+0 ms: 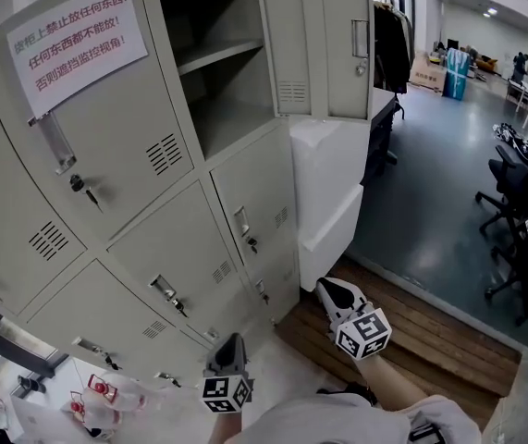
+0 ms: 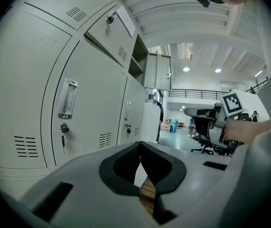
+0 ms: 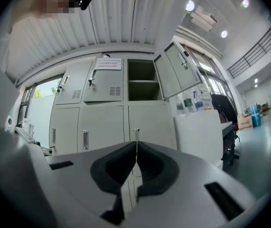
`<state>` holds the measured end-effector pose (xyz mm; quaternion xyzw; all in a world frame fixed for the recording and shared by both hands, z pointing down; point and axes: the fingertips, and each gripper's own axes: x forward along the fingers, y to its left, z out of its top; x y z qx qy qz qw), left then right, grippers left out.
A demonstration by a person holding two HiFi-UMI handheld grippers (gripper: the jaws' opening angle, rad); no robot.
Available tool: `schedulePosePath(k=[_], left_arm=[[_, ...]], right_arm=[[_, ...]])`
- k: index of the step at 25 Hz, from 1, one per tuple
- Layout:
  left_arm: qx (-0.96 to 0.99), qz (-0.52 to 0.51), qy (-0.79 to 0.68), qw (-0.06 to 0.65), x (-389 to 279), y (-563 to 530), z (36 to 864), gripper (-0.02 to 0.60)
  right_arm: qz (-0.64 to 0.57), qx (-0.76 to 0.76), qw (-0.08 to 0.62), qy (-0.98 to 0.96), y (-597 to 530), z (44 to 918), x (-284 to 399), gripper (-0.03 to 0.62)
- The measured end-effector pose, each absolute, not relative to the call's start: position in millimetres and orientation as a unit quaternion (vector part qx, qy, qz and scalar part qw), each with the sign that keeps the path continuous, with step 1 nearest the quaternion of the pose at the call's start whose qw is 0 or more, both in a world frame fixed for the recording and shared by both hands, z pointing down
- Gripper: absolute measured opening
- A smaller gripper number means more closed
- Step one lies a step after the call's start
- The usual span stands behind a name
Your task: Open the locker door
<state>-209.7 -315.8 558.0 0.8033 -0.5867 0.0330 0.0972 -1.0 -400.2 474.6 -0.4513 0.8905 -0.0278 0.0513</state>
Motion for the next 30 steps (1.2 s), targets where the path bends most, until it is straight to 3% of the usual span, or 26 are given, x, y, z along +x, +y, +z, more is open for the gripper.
schedulePosePath(k=[8, 30], left_arm=[[0.806, 0.030, -0.583, 0.094, -203, -315, 557, 0.002], [0.798, 0.029, -0.594, 0.100, -211, -316, 557, 0.003]], right_arm=[[-0.069, -0.428, 0.030, 0.901, -373, 521, -30, 0.014], [-0.075, -0.411, 0.017, 0.908, -364, 530, -54, 0.012]])
